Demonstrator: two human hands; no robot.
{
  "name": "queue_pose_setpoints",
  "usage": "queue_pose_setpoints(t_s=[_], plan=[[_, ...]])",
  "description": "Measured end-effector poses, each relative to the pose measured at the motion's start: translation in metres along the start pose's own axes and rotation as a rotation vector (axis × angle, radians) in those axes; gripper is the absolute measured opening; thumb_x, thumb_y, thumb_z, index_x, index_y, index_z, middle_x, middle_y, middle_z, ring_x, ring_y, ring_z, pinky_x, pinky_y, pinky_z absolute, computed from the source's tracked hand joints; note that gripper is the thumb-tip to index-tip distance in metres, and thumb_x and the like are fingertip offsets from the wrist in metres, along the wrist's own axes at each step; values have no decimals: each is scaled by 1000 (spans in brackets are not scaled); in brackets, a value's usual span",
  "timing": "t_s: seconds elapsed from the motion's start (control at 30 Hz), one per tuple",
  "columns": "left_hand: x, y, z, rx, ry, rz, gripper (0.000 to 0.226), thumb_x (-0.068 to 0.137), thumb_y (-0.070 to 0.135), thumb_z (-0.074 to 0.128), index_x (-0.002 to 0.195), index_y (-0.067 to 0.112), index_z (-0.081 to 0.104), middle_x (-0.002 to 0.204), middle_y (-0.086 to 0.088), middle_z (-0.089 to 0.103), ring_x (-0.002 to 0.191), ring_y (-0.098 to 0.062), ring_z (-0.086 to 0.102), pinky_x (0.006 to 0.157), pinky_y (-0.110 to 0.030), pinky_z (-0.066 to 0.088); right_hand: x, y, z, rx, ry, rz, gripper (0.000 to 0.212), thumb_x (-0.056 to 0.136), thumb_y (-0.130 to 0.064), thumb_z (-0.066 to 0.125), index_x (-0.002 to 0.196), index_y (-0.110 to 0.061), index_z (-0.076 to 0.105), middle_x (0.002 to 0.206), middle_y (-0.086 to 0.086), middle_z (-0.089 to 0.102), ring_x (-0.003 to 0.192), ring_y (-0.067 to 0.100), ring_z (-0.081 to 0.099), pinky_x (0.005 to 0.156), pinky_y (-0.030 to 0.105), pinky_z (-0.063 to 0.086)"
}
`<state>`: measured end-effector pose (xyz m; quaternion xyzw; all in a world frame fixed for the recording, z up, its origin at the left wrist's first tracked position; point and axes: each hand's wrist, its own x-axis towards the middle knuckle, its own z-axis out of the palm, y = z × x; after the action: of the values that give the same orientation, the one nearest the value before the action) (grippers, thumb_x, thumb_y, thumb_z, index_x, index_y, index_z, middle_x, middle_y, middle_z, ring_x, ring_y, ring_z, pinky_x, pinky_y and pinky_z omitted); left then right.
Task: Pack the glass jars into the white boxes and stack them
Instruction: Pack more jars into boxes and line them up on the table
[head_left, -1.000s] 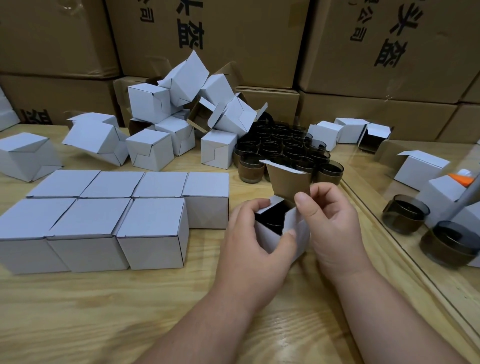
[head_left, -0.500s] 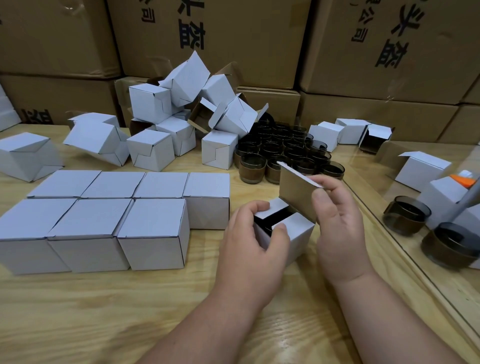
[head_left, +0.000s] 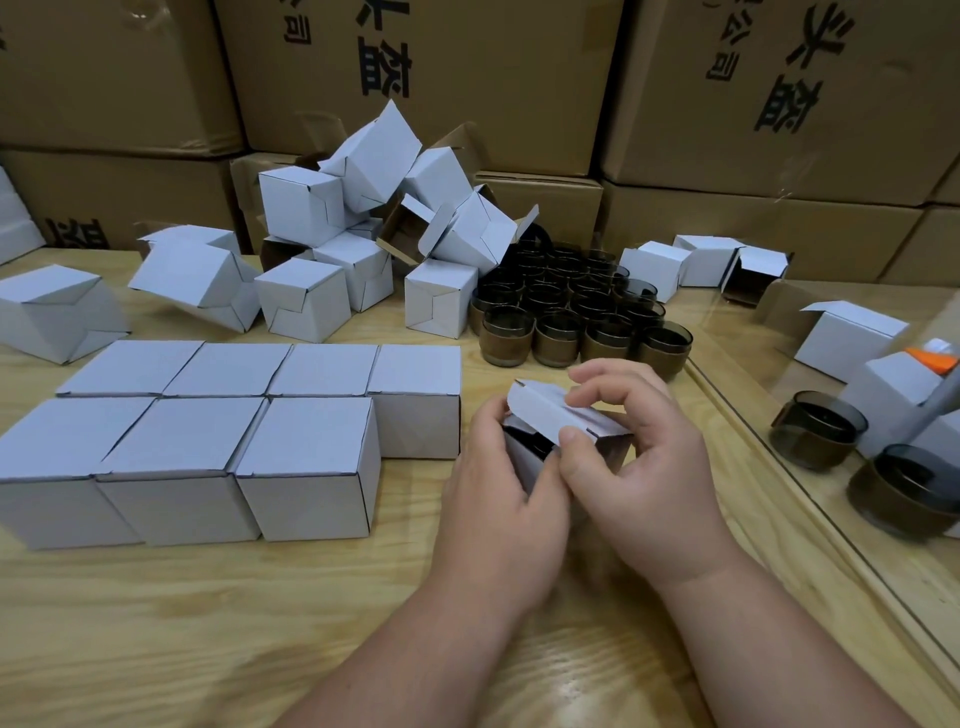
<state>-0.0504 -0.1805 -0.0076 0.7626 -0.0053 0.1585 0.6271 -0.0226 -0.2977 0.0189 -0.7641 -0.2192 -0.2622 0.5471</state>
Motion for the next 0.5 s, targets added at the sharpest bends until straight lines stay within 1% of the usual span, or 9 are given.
queue_pose_setpoints(t_s=[0.07,0.1,0.17,0.2,0.27,0.33,0.4,0.5], plan=[[1,-2,0,-20,-7,-15,47,86,54,49,132,49,44,120,11,69,114,-17,65,98,-50,52,0,-1,0,-23,-2,9,22,73,-6,65,88,-22,64,117,-2,63,115,7,59,93,12,43],[1,-3,0,-33,-3,-20,48,85,53,45,133,49,44,120,10,68,115,-18,64,99,-50,51,1,0,0,-32,-3,13,22,72,-5,64,86,-22,65,117,-2,63,114,6,59,93,10,42],[1,-6,-1,-54,19,-18,51,83,55,38,133,47,45,123,15,65,118,-9,59,103,-44,48,1,0,-1,-48,-11,17,21,72,-5,63,85,-22,64,116,-1,63,113,6,59,93,10,41],[0,-7,-1,-62,34,-15,49,86,55,37,134,46,46,123,17,64,118,-5,58,104,-41,47,1,1,-1,-56,-20,15,22,72,-4,62,84,-22,64,116,-2,63,113,6,59,93,10,41],[0,-9,-1,-67,57,-14,45,92,53,36,134,44,47,120,21,63,114,-1,59,101,-37,48,0,2,-1,-69,-47,21,23,70,-4,61,82,-23,63,115,-3,63,112,6,59,92,11,42],[1,-10,0,-54,61,-13,44,93,56,35,134,45,46,114,26,64,110,2,60,95,-32,50,-1,3,0,-72,-74,43,20,68,-6,62,79,-23,61,114,-6,63,114,9,59,91,13,43],[2,-11,0,-35,64,-12,40,94,58,35,132,48,45,112,31,63,107,5,61,90,-28,50,-1,4,1,-61,-92,52,17,67,-8,64,76,-22,59,113,-7,63,115,11,59,91,18,45],[3,-12,0,-23,75,-5,42,93,58,37,133,46,45,108,30,63,104,5,62,88,-27,51,-1,4,0,-59,-107,44,16,68,-10,67,73,-22,58,112,-9,63,116,13,59,93,26,48]])
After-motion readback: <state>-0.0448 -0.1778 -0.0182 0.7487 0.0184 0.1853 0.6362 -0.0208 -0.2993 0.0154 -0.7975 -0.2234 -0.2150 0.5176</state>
